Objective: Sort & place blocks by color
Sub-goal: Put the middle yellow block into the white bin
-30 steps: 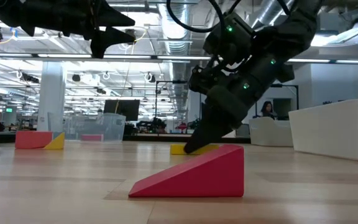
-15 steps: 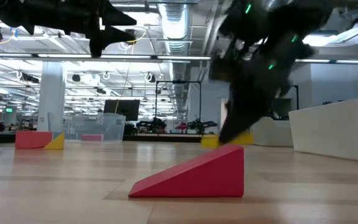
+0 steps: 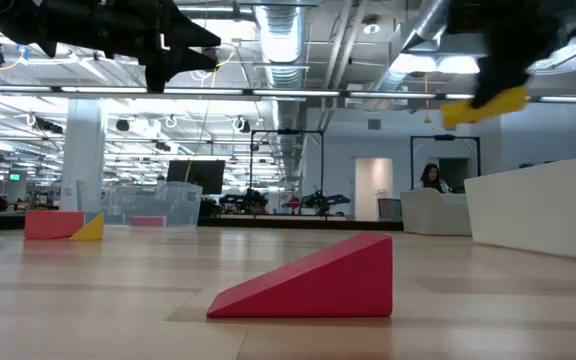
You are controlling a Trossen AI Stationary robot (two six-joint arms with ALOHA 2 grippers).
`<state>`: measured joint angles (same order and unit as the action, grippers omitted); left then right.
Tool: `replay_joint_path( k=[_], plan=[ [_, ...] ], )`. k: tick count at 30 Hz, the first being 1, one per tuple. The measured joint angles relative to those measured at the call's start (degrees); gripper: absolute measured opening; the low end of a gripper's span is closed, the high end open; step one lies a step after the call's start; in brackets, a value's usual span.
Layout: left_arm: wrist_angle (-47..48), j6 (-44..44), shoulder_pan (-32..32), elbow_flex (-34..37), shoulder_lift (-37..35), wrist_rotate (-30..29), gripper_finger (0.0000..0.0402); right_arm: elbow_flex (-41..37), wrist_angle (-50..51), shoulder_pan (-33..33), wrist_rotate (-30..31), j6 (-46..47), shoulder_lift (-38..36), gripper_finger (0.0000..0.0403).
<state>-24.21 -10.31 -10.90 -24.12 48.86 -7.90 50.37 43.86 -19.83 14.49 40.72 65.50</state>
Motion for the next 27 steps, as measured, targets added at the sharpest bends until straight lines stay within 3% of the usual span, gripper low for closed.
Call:
replay_joint_path(
  k=[7, 15, 27],
  plan=[
    [0.05, -2.65, 0.0, 0.0, 0.0, 0.0, 0.0242, -0.02, 17.46, -10.4, 10.21, 22.68, -2.15, 0.0105],
    [0.06, -3.77, 0.82, 0.0, -0.01, -0.38, 0.0242, -10.15, 16.57, -14.76, 11.57, 40.16, -2.23, 0.01],
    [-2.79, 0.23, 0.7, 0.0, -0.02, -1.79, 0.0242, -26.09, 2.6, -10.79, 11.57, 41.52, -14.4, 0.0113]
  ],
)
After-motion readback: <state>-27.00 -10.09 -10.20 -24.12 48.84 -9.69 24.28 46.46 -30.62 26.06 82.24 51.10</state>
